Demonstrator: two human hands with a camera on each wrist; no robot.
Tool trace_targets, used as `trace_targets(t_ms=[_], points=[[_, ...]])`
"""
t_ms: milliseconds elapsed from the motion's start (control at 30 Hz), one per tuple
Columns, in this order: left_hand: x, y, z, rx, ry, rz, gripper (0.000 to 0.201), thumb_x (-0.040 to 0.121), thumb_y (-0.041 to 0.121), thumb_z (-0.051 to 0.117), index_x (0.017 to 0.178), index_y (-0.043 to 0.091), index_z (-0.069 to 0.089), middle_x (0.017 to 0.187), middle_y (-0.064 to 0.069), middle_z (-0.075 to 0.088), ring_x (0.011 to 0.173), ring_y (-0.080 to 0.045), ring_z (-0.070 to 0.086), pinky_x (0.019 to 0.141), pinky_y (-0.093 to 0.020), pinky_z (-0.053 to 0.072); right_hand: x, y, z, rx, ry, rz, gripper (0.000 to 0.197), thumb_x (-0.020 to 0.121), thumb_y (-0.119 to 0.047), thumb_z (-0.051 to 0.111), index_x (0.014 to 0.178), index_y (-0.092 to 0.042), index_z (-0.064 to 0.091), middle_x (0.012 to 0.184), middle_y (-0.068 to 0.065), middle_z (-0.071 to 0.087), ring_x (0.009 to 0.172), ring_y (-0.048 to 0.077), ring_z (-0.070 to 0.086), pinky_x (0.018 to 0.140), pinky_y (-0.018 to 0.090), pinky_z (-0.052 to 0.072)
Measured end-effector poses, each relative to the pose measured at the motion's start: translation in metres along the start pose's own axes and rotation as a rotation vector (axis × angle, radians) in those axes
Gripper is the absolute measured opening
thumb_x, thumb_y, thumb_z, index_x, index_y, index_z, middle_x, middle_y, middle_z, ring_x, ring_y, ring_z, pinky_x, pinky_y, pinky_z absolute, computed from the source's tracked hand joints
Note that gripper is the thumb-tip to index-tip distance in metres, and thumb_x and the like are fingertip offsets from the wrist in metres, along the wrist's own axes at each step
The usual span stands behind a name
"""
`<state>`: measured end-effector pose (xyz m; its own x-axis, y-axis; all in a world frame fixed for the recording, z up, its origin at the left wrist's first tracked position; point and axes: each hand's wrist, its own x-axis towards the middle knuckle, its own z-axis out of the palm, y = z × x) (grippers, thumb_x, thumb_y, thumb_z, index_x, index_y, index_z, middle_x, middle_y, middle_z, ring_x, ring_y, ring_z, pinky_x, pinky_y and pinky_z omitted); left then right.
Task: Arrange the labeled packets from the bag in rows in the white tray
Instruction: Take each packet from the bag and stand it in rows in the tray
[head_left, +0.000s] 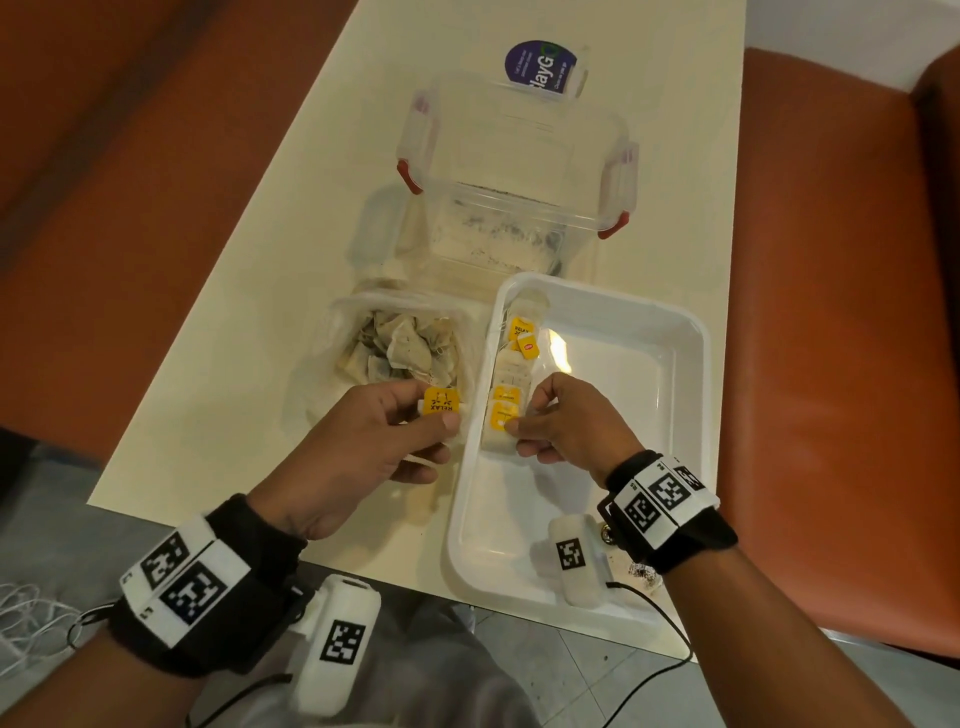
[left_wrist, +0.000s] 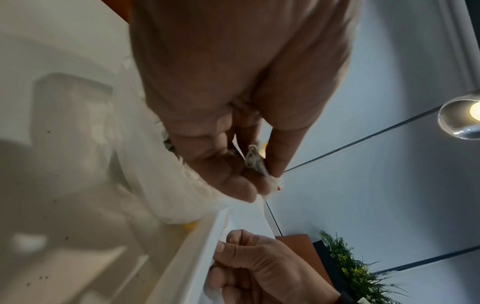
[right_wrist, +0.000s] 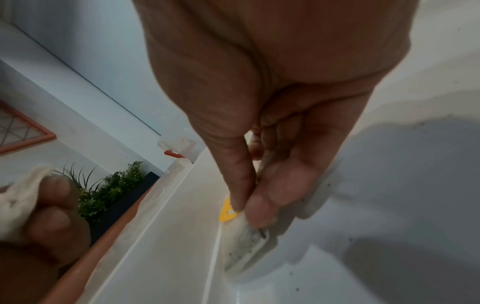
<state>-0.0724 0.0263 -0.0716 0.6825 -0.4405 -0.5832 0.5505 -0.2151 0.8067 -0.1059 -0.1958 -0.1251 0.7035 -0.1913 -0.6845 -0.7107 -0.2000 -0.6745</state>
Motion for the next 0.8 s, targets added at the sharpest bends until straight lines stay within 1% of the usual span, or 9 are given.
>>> trace_targets(t_ms=[133,233,333,400,467,533,600,733,800], points=[[0.001,-0.001,0.003,0.054,0.026,0.007,0.01,0.095,0.02,0.064,0.1,0.015,0.069,0.083,0.001,0.069,0.067,-0.01,0.067,0.058,-0.025,0.055,-0.003,-0.003,-0.002,0.032,-0.046,-0.004,0.041,0.083,-0.005,0.078,0.084,-0.017,0.04,0.072,0.007,0.069,0.057,0.012,0.068,0.053,0.021,0.054],[0.0,-0.002,0.005,0.043,0.006,-0.001,0.009,0.095,0.02,0.063,0.1,0.017,0.071,0.082,0.003,0.07,0.07,-0.011,0.067,0.059,-0.026,0.055,-0.001,0.0,-0.001,-0.039,-0.02,-0.001,0.043,0.081,-0.007,0.081,0.08,-0.019,0.039,0.074,0.007,0.072,0.066,0.017,0.073,0.058,0.025,0.057],[0.0,-0.004,0.005,-0.001,-0.021,0.004,0.016,0.094,0.013,0.064,0.106,0.019,0.073,0.08,0.004,0.071,0.075,-0.011,0.068,0.063,-0.025,0.055,-0.002,0.002,0.0,-0.025,-0.015,0.005,0.041,0.081,-0.01,0.081,0.078,-0.018,0.041,0.081,0.012,0.074,0.07,0.019,0.073,0.064,0.028,0.06],[0.001,-0.005,0.005,-0.009,-0.032,0.021,0.021,0.093,0.009,0.065,0.111,0.019,0.071,0.082,0.002,0.072,0.076,-0.012,0.068,0.064,-0.024,0.056,-0.007,0.001,-0.002,-0.006,0.002,-0.009,0.035,0.083,-0.016,0.08,0.079,-0.017,0.045,0.083,0.014,0.075,0.067,0.018,0.072,0.065,0.031,0.057],[0.002,-0.004,0.006,-0.003,-0.039,0.035,0.024,0.092,0.008,0.067,0.114,0.018,0.067,0.083,0.001,0.072,0.075,-0.013,0.069,0.064,-0.025,0.057,-0.018,-0.004,-0.004,-0.057,0.054,-0.052,0.028,0.085,-0.027,0.078,0.083,-0.015,0.053,0.081,0.007,0.075,0.064,0.014,0.069,0.064,0.031,0.054],[0.003,-0.004,0.009,0.023,-0.056,0.056,0.028,0.09,0.007,0.069,0.115,0.017,0.061,0.08,0.0,0.072,0.073,-0.014,0.069,0.066,-0.027,0.058,-0.034,-0.013,-0.005,-0.048,0.071,-0.129,0.026,0.087,-0.035,0.075,0.089,-0.012,0.062,0.078,-0.004,0.07,0.06,0.009,0.065,0.06,0.026,0.05],[0.004,-0.004,0.012,0.044,-0.068,0.082,0.031,0.088,0.007,0.071,0.114,0.017,0.058,0.08,-0.001,0.072,0.074,-0.016,0.069,0.068,-0.029,0.058,-0.052,-0.024,-0.004,0.045,0.006,-0.197,0.025,0.088,-0.036,0.073,0.094,-0.012,0.069,0.08,-0.003,0.069,0.06,0.009,0.062,0.056,0.021,0.047],[0.007,-0.006,0.019,0.139,0.01,0.229,0.029,0.085,0.011,0.077,0.107,0.021,0.061,0.091,0.0,0.074,0.08,-0.016,0.069,0.072,-0.032,0.057,-0.072,-0.03,0.001,0.157,-0.108,-0.152,0.027,0.087,-0.037,0.072,0.096,-0.012,0.07,0.088,0.005,0.077,0.066,0.012,0.067,0.058,0.02,0.05],[0.006,-0.007,0.024,0.206,0.077,0.326,0.026,0.083,0.016,0.079,0.104,0.023,0.065,0.094,0.004,0.074,0.083,-0.01,0.071,0.075,-0.026,0.056,-0.073,-0.027,0.005,0.259,-0.142,-0.096,0.028,0.087,-0.034,0.073,0.099,-0.01,0.07,0.092,0.007,0.077,0.07,0.013,0.069,0.064,0.023,0.052]])
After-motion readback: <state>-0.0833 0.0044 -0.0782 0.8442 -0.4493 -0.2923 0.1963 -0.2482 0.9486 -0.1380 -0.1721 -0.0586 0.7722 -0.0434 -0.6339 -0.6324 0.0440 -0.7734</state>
